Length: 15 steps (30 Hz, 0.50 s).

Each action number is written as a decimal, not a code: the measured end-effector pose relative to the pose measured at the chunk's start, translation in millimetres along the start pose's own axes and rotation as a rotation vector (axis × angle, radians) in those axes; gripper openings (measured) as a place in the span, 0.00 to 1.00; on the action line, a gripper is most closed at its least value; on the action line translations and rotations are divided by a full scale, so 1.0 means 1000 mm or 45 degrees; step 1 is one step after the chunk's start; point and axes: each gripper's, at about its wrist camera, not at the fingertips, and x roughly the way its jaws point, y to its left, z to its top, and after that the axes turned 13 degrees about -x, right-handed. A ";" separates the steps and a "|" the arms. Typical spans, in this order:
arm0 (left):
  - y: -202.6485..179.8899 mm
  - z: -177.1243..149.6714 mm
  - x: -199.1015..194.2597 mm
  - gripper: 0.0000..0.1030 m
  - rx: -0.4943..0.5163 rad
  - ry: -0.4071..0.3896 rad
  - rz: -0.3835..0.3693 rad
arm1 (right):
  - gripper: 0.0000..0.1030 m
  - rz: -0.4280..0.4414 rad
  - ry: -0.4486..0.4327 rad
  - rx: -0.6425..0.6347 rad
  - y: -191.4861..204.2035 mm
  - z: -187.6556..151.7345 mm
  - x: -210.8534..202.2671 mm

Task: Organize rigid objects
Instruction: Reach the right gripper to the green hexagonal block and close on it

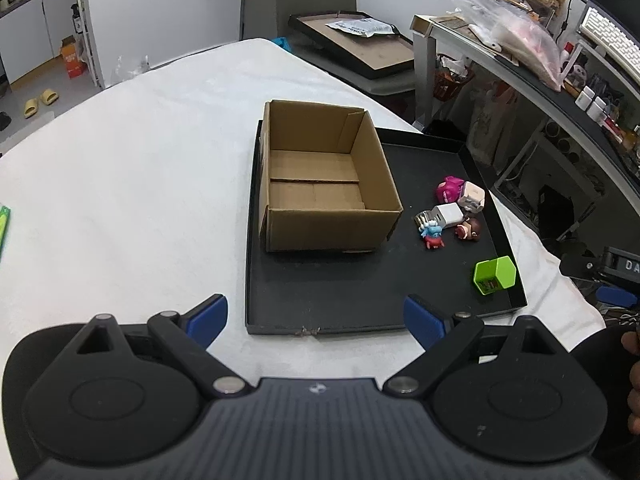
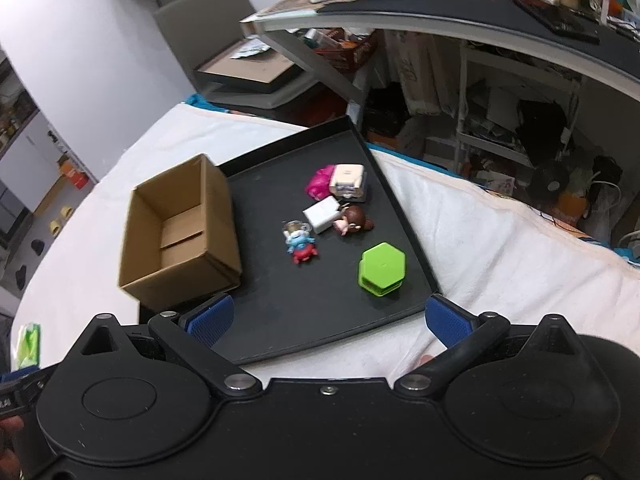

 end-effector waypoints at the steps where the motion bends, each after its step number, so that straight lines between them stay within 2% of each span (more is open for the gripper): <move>1: 0.000 0.002 0.003 0.91 0.001 0.000 -0.006 | 1.00 -0.009 0.011 0.007 -0.001 0.002 0.005; 7: 0.000 0.015 0.020 0.91 -0.021 0.017 -0.027 | 0.99 0.002 0.063 0.086 -0.012 0.011 0.034; 15: 0.009 0.036 0.040 0.90 -0.093 0.022 -0.018 | 0.88 0.049 0.147 0.155 -0.023 0.028 0.071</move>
